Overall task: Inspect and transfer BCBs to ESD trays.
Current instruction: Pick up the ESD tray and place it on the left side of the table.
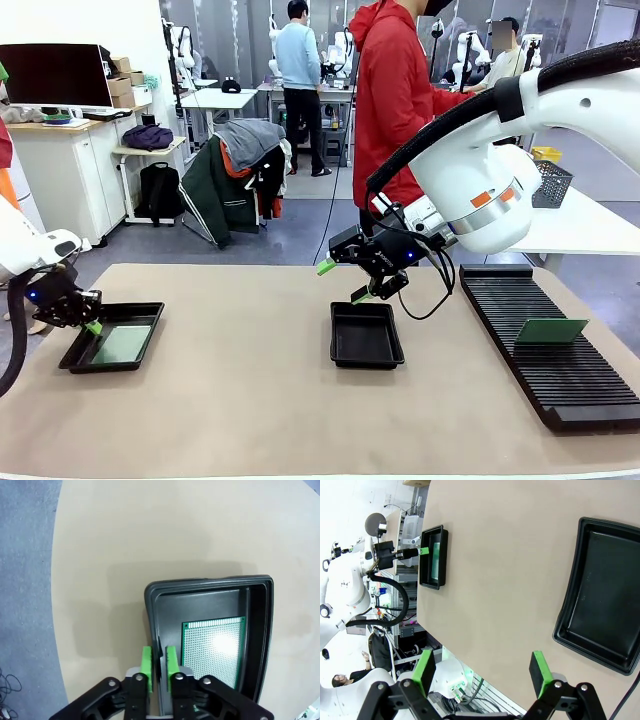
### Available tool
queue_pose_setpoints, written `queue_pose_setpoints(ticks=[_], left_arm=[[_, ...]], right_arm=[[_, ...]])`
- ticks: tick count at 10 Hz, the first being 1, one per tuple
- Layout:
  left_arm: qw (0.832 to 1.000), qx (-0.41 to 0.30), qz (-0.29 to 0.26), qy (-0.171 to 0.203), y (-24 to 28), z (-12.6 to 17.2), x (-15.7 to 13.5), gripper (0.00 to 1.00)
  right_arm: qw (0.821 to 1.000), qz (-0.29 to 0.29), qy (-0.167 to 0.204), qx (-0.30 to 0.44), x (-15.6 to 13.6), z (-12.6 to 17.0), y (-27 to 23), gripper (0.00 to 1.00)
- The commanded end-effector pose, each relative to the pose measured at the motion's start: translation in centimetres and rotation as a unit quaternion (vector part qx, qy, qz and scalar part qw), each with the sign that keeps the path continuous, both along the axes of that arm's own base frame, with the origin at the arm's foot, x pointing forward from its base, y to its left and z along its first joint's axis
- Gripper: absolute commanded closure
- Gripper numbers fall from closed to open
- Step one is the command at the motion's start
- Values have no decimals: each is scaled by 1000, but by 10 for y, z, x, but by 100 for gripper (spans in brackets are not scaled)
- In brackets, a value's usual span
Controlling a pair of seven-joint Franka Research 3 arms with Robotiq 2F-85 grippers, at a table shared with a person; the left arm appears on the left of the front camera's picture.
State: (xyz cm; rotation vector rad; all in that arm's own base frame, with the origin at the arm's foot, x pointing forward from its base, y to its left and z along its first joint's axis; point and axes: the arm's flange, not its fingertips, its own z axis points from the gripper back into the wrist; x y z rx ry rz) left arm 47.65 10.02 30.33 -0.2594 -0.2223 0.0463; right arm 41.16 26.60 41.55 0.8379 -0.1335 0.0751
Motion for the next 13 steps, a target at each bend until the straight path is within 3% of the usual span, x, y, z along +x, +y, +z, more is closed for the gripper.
queue_pose_setpoints(ticks=[1, 2, 3, 9, 13], left_arm=[[1000, 25, 8, 4, -4, 7, -3, 0], [999, 34, 7, 5, -5, 11, -5, 38], [999, 46, 2, 9, -7, 18, -8, 0], [986, 149, -6, 74, -37, 85, -27, 0], [982, 170, -16, 78, -54, 128, -38, 0]], right_arm=[[1000, -4, 5, -8, 0, 3, 1, 0], [1000, -4, 5, -8, 0, 3, 1, 0], [1000, -4, 5, -8, 0, 3, 1, 0], [1000, -4, 5, -8, 0, 3, 1, 0], [1000, -4, 5, -8, 0, 3, 1, 0]])
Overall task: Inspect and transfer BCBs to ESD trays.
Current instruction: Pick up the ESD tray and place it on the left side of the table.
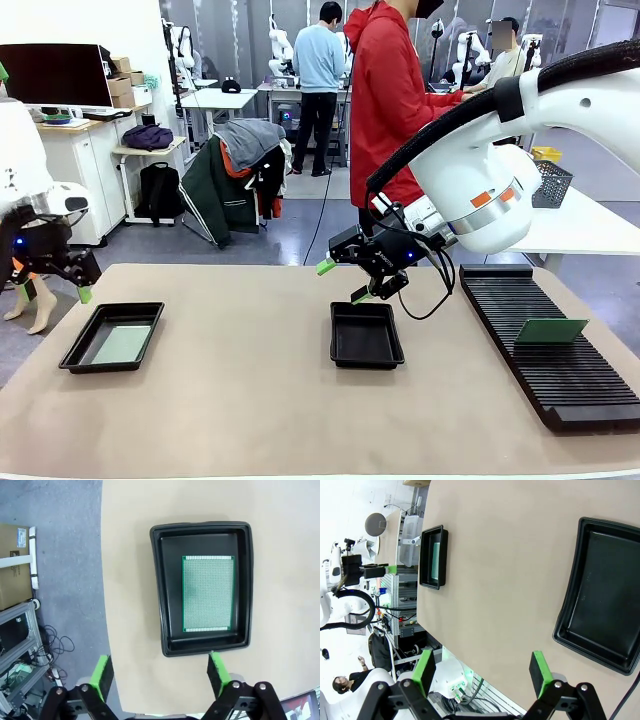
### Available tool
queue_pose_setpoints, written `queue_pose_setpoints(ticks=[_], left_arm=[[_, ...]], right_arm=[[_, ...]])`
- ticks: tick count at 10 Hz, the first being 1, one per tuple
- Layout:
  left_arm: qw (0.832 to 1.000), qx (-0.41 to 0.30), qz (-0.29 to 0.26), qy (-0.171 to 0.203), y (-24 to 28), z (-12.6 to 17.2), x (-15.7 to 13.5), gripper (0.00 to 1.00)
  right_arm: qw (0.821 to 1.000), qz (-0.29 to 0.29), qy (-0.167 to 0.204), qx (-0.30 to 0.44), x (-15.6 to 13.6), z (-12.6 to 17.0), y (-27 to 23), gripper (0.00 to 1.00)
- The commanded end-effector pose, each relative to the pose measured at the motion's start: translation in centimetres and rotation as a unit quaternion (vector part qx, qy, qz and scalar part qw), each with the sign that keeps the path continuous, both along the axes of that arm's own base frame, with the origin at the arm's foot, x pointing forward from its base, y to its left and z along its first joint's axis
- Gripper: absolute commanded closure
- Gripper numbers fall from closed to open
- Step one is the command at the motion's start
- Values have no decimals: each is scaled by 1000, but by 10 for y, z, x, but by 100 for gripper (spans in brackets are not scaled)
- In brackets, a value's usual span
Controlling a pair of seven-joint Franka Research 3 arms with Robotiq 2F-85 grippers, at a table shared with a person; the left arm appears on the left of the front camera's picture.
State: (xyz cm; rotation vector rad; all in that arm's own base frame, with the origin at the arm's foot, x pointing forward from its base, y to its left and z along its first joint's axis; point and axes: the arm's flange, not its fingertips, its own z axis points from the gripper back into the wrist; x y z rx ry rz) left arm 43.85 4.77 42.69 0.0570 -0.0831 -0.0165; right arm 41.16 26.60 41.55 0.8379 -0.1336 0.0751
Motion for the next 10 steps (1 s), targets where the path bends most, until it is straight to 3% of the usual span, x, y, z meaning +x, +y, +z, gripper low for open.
queue_pose_setpoints(ticks=[1, 4, 10], left_arm=[[1000, 12, 9, 18, -3, 12, 0, 0], [1000, 8, 5, 15, -5, 27, -5, 0], [1000, 1, -1, 10, -2, 18, -1, 0]], right_arm=[[1000, -4, 5, -8, 0, 3, 1, 0], [1000, -4, 5, -8, 0, 3, 1, 0], [1000, -4, 5, -8, 0, 3, 1, 0]])
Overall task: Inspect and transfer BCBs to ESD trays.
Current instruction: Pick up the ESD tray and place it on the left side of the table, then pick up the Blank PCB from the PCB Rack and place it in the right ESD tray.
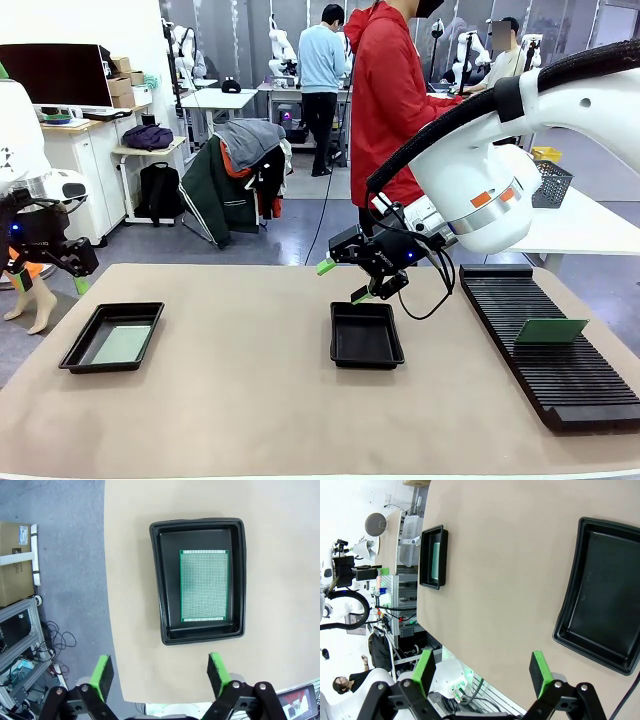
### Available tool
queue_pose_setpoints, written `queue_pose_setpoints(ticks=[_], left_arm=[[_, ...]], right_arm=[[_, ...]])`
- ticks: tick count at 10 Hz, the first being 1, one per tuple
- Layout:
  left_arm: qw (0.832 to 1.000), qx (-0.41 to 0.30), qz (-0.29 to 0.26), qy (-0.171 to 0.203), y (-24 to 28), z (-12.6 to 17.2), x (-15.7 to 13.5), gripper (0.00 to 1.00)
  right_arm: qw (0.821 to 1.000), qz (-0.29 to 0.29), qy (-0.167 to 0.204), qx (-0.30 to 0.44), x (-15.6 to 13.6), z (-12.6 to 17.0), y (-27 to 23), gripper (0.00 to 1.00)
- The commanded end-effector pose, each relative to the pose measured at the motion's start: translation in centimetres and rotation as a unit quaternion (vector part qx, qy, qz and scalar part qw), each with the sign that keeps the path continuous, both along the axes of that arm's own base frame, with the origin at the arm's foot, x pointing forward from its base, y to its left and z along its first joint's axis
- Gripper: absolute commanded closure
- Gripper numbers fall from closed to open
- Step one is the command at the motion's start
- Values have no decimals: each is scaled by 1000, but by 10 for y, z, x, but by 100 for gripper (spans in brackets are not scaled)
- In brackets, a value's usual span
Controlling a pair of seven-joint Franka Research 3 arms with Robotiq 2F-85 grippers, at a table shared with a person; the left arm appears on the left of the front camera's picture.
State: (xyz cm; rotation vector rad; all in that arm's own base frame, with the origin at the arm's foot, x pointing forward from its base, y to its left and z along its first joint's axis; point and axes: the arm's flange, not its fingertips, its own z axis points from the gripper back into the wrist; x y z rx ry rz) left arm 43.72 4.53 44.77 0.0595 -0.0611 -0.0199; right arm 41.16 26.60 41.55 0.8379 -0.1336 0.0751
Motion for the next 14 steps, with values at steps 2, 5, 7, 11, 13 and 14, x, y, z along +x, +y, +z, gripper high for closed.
queue_pose_setpoints(ticks=[2, 5, 7, 11, 13, 14], left_arm=[[1000, 0, 0, -2, 0, -3, 1, 0], [1000, 0, 0, -2, 0, -3, 1, 0], [1000, 0, 0, -2, 0, -3, 1, 0], [1000, 0, 0, -2, 0, -3, 1, 0], [1000, 0, 0, -2, 0, -3, 1, 0], [1000, 0, 0, -2, 0, -3, 1, 0]], right_arm=[[1000, -4, 5, -8, 0, 3, 1, 0], [1000, -4, 5, -8, 0, 3, 1, 0], [1000, -4, 5, -8, 0, 3, 1, 0], [1000, -4, 5, -8, 0, 3, 1, 0], [1000, 0, 0, 0, 0, 0, 0, 0], [1000, 10, -10, -3, -6, 8, -10, 0]])
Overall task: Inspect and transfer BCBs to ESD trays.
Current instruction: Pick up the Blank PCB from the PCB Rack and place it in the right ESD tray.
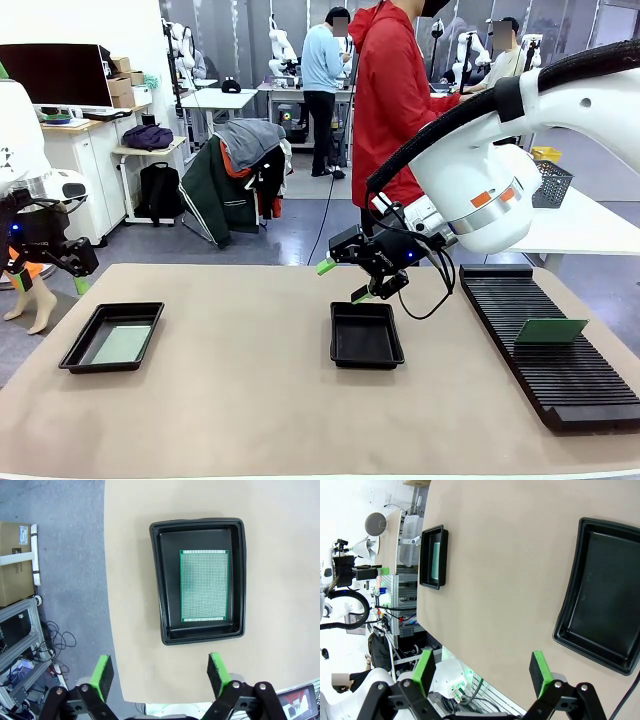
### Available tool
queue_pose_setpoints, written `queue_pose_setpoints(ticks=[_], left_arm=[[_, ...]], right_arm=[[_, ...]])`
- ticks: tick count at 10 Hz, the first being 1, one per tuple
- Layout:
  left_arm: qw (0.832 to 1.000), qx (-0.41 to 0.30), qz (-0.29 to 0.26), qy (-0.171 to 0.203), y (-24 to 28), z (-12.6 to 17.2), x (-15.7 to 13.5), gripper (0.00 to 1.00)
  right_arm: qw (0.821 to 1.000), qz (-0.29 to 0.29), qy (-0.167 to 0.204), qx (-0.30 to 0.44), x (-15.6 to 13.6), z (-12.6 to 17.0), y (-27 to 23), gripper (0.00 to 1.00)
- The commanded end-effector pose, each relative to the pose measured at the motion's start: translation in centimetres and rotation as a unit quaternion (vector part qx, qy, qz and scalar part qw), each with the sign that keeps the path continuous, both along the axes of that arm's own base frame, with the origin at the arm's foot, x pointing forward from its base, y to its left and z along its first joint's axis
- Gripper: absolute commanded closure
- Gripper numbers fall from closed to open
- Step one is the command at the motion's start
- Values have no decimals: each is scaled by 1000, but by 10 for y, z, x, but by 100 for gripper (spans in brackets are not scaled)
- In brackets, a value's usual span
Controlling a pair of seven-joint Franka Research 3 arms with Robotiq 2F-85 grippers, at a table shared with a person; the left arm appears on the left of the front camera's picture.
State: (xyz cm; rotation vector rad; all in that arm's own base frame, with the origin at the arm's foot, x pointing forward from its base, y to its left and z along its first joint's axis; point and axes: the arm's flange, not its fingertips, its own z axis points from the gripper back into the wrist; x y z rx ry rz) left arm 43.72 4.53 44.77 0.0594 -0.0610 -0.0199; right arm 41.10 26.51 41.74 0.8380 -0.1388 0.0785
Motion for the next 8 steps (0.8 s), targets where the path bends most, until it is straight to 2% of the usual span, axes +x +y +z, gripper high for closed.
queue_pose_setpoints(ticks=[1, 4, 6, 8], left_arm=[[1000, 0, 0, -2, 0, -2, 1, 0], [1000, 0, 0, -2, 0, -2, 1, 0], [1000, 0, 0, -2, 0, -2, 1, 0], [1000, 0, 0, -2, 0, -2, 1, 0]], right_arm=[[1000, 19, -12, -10, -13, 13, -19, 0], [997, 50, -41, -49, -40, 46, -78, 0], [988, 93, -86, -90, -62, 71, -128, 0], [968, 136, -141, -155, -91, 102, -184, 0]])
